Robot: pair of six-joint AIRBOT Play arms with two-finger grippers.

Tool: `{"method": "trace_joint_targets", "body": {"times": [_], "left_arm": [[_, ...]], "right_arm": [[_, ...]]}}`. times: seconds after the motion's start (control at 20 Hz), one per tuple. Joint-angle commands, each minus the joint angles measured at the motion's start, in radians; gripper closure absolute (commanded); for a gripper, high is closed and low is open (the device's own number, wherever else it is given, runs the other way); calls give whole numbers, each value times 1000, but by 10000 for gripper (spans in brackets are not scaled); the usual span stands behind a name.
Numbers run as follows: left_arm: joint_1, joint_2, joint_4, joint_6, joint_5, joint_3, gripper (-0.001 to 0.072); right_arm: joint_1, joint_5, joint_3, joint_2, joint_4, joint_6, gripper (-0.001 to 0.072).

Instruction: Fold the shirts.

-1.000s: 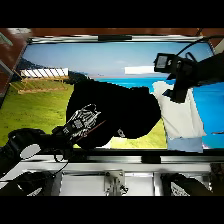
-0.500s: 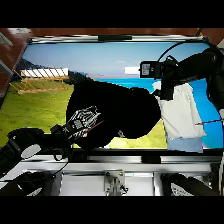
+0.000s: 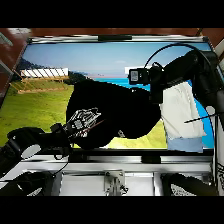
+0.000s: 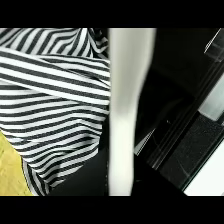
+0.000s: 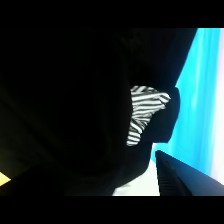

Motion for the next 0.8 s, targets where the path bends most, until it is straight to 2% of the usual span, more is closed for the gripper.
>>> {"method": "trace_joint_targets", "body": {"times": [0.0,0.05,0.25,0.55,0.6,0.65,0.75], "left_arm": [[0,1,2,31,18,0,655],[0,0,2,40,32,0,655],[2,-3,10,91,84,0,655],[8,-7,203,91,85,0,637],[23,-7,217,91,85,0,587],[50,-6,219,91,85,0,459],[113,-6,219,91,85,0,247]], "right_arm": [[17,-6,0,-13,25,-15,266],[17,-14,0,-13,28,-19,319],[17,-94,0,-11,75,-19,634],[16,-117,0,-5,81,-17,634],[16,-116,0,-5,82,-14,634],[16,-116,0,-5,84,-14,635],[16,-116,0,-5,92,-14,636]]}}
